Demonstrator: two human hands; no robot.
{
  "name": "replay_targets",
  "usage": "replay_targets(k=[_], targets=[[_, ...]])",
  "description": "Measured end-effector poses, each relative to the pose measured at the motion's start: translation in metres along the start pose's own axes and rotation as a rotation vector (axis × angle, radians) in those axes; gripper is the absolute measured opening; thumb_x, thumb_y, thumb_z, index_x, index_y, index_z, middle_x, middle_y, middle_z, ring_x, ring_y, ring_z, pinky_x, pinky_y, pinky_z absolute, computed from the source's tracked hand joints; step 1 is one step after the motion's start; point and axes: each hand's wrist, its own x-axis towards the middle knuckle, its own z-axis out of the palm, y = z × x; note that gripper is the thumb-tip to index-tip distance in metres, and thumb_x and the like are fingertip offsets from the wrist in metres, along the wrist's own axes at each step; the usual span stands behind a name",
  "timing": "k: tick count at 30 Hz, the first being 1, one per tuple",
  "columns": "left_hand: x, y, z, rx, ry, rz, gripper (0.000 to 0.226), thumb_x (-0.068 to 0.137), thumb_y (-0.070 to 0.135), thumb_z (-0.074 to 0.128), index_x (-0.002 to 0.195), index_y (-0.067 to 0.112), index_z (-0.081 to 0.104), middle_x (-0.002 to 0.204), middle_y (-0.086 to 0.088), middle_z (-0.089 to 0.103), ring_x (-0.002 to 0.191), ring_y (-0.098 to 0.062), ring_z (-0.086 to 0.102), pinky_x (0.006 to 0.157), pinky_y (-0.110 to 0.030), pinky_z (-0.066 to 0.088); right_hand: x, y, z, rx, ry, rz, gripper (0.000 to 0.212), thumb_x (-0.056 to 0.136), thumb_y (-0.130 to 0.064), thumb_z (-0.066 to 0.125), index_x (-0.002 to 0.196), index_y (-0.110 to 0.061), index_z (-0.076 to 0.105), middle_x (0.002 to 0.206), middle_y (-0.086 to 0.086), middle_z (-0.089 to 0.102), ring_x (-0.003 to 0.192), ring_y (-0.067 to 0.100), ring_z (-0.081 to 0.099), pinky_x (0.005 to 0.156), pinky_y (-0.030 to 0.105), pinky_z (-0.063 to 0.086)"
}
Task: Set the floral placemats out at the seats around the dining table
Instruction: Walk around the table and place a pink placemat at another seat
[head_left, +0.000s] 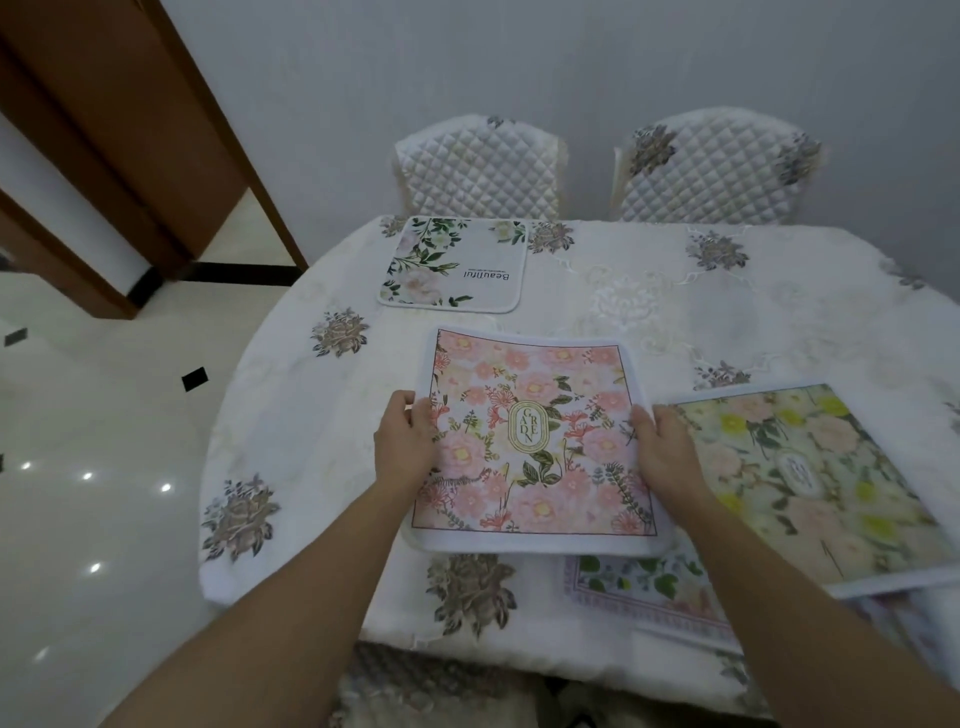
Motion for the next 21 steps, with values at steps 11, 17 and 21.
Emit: replay_targets(k=[11, 17, 21], targets=[[0.038, -0.079, -0.096, -0.051, -0.143, 0.037, 0.020, 0.103, 0.033, 0.042, 0.097, 0.017, 0.054, 0.083, -0.008, 0.066, 0.066, -0.020, 0.058, 0.062, -0.036, 0.046, -0.076, -0.021, 0.108, -0.065, 0.096, 0.074, 0.046, 0.102, -0.042, 0.036, 0.114, 0.000, 0.053, 0.102, 0.012, 0.058, 0.095, 0.029, 0.056, 0.082, 0.041, 0.044], [0.047, -0.121, -0.122, -0.078, -0.201, -0.039, 0.023, 0.103, 0.032, 0.042, 0.100, 0.011, 0.052, 0.067, -0.002, 0.052, 0.053, -0.017, 0.042, 0.055, -0.032, 0.037, -0.105, -0.015, 0.152, -0.100, 0.125, 0.058, 0.038, 0.103, -0.038, 0.037, 0.086, -0.005, 0.047, 0.080, 0.011, 0.049, 0.074, 0.024, 0.047, 0.064, 0.035, 0.037], [0.047, -0.142, -0.125, -0.083, -0.245, -0.083, 0.024, 0.103, 0.032, 0.043, 0.102, 0.009, 0.051, 0.074, -0.012, 0.059, 0.060, -0.020, 0.048, 0.058, -0.038, 0.041, -0.111, -0.005, 0.171, -0.138, 0.142, 0.076, 0.031, 0.103, -0.032, 0.039, 0.081, -0.011, 0.044, 0.072, 0.002, 0.044, 0.065, 0.017, 0.042, 0.059, 0.033, 0.033]])
